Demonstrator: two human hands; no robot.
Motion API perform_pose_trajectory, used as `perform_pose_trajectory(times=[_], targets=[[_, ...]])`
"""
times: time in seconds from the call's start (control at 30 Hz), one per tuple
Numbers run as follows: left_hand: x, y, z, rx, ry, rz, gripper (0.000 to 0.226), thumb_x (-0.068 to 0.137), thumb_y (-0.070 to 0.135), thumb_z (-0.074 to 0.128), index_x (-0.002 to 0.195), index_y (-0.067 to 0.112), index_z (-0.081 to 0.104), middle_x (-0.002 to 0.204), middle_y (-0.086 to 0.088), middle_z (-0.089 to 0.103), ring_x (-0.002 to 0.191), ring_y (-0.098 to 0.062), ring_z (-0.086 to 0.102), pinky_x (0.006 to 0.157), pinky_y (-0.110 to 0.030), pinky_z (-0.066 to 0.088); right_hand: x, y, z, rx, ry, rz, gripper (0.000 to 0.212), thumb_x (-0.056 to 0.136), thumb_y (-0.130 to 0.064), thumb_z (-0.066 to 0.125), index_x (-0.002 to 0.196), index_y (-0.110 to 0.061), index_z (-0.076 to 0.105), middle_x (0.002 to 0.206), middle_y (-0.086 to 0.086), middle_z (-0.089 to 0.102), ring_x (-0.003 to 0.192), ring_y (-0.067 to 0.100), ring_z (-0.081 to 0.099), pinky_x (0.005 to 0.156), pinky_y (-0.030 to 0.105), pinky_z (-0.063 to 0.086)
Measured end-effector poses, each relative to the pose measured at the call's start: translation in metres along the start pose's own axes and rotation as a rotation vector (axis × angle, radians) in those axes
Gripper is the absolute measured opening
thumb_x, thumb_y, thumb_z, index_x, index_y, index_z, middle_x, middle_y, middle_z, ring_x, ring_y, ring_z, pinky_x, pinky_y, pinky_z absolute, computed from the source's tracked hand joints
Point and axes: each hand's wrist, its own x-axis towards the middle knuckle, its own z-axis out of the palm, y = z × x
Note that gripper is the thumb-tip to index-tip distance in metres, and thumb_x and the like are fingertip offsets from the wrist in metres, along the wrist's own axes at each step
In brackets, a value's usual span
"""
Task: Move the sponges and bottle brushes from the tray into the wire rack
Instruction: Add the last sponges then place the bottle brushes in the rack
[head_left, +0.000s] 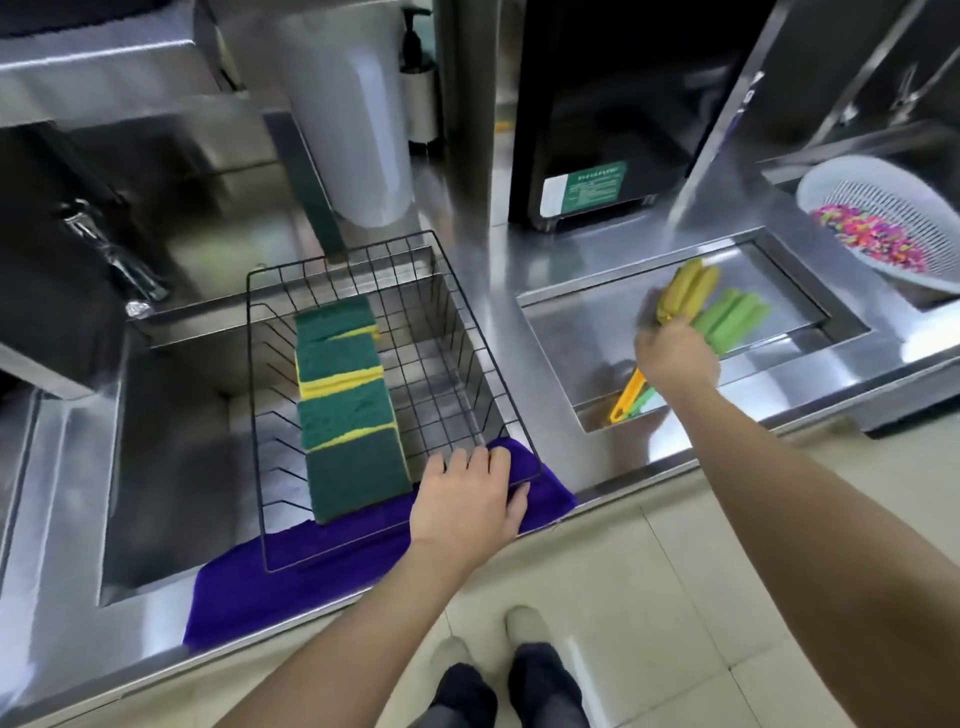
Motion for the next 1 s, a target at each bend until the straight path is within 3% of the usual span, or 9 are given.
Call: perform_pose_trajectory(times=[0.3, 0.43, 0.5, 0.6, 0.63, 0.7, 0.83, 0.93, 1.0], targets=[[-0.002, -0.002, -0.004, -0.029, -0.071, -0.062, 0.045, 0.082, 0.049, 0.034, 0.087, 0.012, 0.061, 0.073, -0.005, 0.063, 0.064, -0.026, 0.059, 0.058, -0.035, 0.045, -0.005, 0.009, 0.015, -0.194, -0.165, 0.026, 0.033, 0.089, -0.018, 0.049, 0.119, -0.007, 0.054, 0.126, 0.013, 0.059, 0.118, 0.034, 0.055, 0.094, 0.038, 0.043], [-0.003, -0.007, -0.011, -0.061, -0.111, -0.116, 0.044, 0.082, 0.051, 0.039, 0.097, 0.015, 0.058, 0.083, -0.002, 0.064, 0.075, -0.025, 0.06, 0.066, -0.036, 0.045, 0.004, 0.005, 0.013, 0.063, -0.194, 0.074, 0.03, 0.088, -0.016, 0.049, 0.112, -0.001, 0.059, 0.119, 0.019, 0.063, 0.113, 0.036, 0.058, 0.09, 0.037, 0.045], [-0.008, -0.016, -0.014, -0.08, -0.098, -0.157, 0.041, 0.084, 0.051, 0.044, 0.101, 0.016, 0.054, 0.09, -0.002, 0.064, 0.084, -0.025, 0.059, 0.072, -0.037, 0.044, 0.007, -0.005, 0.01, 0.261, -0.217, 0.027, 0.019, 0.088, -0.014, 0.048, 0.088, 0.0, 0.062, 0.101, 0.025, 0.063, 0.091, 0.036, 0.062, 0.074, 0.032, 0.046], [-0.015, -0.028, -0.022, -0.049, -0.145, -0.204, 0.043, 0.09, 0.055, 0.037, 0.107, 0.017, 0.048, 0.105, -0.001, 0.059, 0.098, -0.024, 0.053, 0.082, -0.037, 0.039, 0.001, -0.036, 0.008, 0.41, -0.193, -0.115, 0.034, 0.09, -0.012, 0.046, 0.056, -0.011, 0.042, 0.06, 0.016, 0.049, 0.049, 0.024, 0.042, 0.038, 0.019, 0.035], [-0.017, -0.031, -0.022, -0.042, -0.175, -0.216, 0.044, 0.092, 0.056, 0.034, 0.111, 0.018, 0.045, 0.111, -0.001, 0.055, 0.104, -0.023, 0.049, 0.086, -0.037, 0.036, -0.005, -0.05, 0.006, 0.451, -0.177, -0.172, 0.036, 0.091, -0.013, 0.045, 0.056, -0.012, 0.04, 0.054, 0.011, 0.044, 0.048, 0.023, 0.04, 0.036, 0.021, 0.033], [-0.02, -0.035, -0.025, -0.038, -0.177, -0.235, 0.046, 0.094, 0.057, 0.031, 0.114, 0.018, 0.043, 0.116, -0.001, 0.053, 0.109, -0.023, 0.045, 0.088, -0.036, 0.034, -0.019, -0.078, 0.007, 0.506, -0.148, -0.279, 0.033, 0.095, -0.018, 0.045, 0.063, -0.014, 0.038, 0.056, 0.004, 0.043, 0.058, 0.025, 0.045, 0.05, 0.028, 0.039], [-0.026, -0.039, -0.02, -0.057, -0.096, -0.243, 0.044, 0.091, 0.055, 0.039, 0.106, 0.015, 0.051, 0.105, -0.003, 0.057, 0.099, -0.024, 0.049, 0.081, -0.037, 0.037, -0.061, -0.12, 0.02, 0.437, -0.264, -0.46, 0.024, 0.097, -0.024, 0.046, 0.077, -0.011, 0.039, 0.075, 0.011, 0.053, 0.072, 0.028, 0.055, 0.066, 0.036, 0.042], [-0.029, -0.042, -0.012, -0.034, -0.012, -0.231, 0.041, 0.081, 0.054, 0.054, 0.087, 0.014, 0.058, 0.084, -0.003, 0.059, 0.078, -0.024, 0.054, 0.067, -0.036, 0.043, -0.093, -0.136, 0.042, 0.319, -0.468, -0.529, 0.02, 0.098, -0.023, 0.043, 0.088, -0.006, 0.039, 0.06, 0.011, 0.052, 0.031, 0.013, 0.052, 0.037, 0.022, 0.04], [-0.029, -0.042, -0.008, -0.028, 0.031, -0.237, 0.04, 0.078, 0.054, 0.051, 0.08, 0.014, 0.058, 0.077, -0.003, 0.058, 0.072, -0.023, 0.053, 0.061, -0.034, 0.044, -0.11, -0.139, 0.06, 0.21, -0.587, -0.52, 0.02, 0.099, -0.023, 0.041, 0.091, -0.005, 0.04, 0.06, 0.012, 0.053, 0.02, 0.006, 0.046, 0.025, 0.017, 0.033]])
